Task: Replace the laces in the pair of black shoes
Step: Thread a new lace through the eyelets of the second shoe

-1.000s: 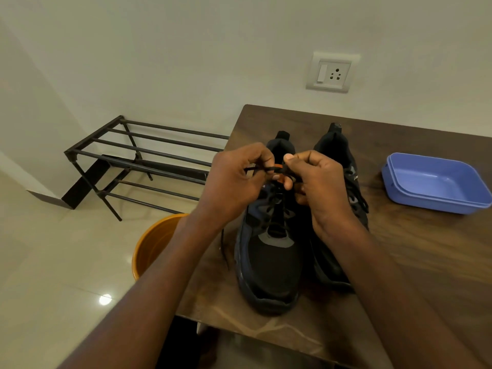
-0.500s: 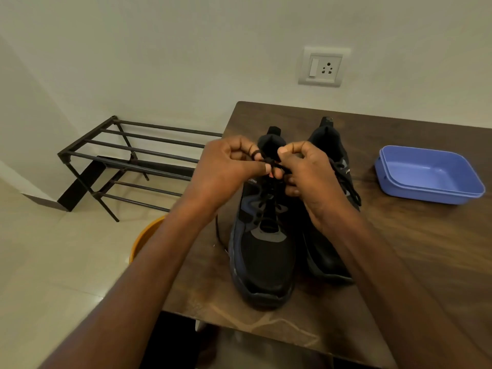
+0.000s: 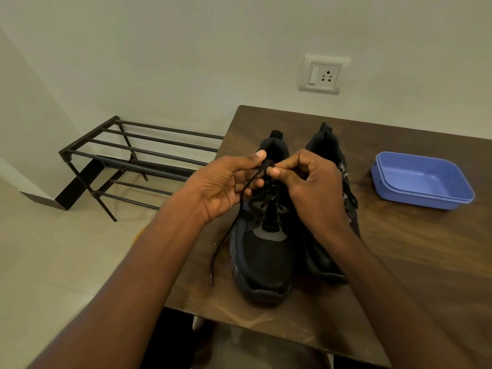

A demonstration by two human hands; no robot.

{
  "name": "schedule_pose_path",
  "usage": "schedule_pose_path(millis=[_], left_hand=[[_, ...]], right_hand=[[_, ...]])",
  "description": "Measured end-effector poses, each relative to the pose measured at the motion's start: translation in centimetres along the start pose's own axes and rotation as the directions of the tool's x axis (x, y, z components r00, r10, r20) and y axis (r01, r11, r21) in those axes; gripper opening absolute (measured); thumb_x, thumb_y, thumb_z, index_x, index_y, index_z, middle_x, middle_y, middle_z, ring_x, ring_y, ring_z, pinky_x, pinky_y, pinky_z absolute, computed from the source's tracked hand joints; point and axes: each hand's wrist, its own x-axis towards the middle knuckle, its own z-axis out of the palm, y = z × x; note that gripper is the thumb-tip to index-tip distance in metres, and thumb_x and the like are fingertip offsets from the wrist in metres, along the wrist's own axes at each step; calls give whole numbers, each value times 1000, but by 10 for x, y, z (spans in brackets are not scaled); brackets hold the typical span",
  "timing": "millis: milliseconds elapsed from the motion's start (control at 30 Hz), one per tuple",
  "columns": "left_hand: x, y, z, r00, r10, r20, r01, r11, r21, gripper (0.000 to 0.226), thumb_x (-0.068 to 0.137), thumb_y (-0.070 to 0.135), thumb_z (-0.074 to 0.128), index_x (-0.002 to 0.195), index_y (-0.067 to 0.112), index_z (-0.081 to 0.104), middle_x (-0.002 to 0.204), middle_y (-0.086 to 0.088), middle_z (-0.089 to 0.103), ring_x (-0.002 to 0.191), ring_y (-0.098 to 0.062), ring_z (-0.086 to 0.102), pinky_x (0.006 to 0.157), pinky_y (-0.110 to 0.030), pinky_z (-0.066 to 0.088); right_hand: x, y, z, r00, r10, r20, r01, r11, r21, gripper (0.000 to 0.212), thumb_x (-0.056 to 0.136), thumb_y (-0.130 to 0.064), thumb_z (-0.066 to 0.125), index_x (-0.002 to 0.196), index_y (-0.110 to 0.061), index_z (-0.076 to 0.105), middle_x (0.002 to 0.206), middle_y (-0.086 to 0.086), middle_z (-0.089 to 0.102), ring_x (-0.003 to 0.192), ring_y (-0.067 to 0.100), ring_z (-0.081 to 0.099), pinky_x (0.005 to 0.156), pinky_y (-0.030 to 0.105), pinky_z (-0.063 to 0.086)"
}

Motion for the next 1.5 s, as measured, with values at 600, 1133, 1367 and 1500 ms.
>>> schedule_pose_path(millis=[600, 1133, 1367, 1500], left_hand=[[10, -16, -6, 971, 10, -239, 8, 997, 72, 4, 100, 13, 65, 103, 11, 66, 84, -4, 73, 72, -12, 69, 71, -25, 51], [8, -13, -4, 963, -3, -270, 13, 999, 36, 4, 101, 9, 62, 98, 9, 65, 87, -8, 72, 71, -13, 67, 69, -26, 51], [16, -19, -5, 933, 2, -359, 0, 1000, 7, 11, 101, 1, 56, 95, 7, 64, 86, -12, 70, 68, -15, 65, 69, -28, 53], [20, -22, -7, 907, 9, -421, -11, 1000, 0, 14, 101, 1, 56, 90, 6, 64, 79, -10, 68, 67, -15, 64, 70, -29, 53]], right_hand=[[-11, -18, -35, 822, 538, 187, -511, 553, 659, 21, 95, 4, 52, 105, -12, 60, 82, 3, 68, 64, 8, 57, 52, 19, 41], [-10, -13, -65, 865, 491, 101, -481, 755, 446, 26, 104, -21, 55, 79, -14, 60, 65, -1, 53, 58, 11, 50, 47, 22, 37], [-12, -5, -54, 819, 561, -119, -507, 805, 307, 38, 101, -20, 56, 64, -22, 47, 50, -10, 42, 45, 6, 35, 40, 18, 30], [-11, 1, -54, 809, 548, -215, -495, 831, 255, 42, 99, -19, 57, 60, -22, 43, 47, -10, 38, 46, 8, 33, 44, 24, 31]])
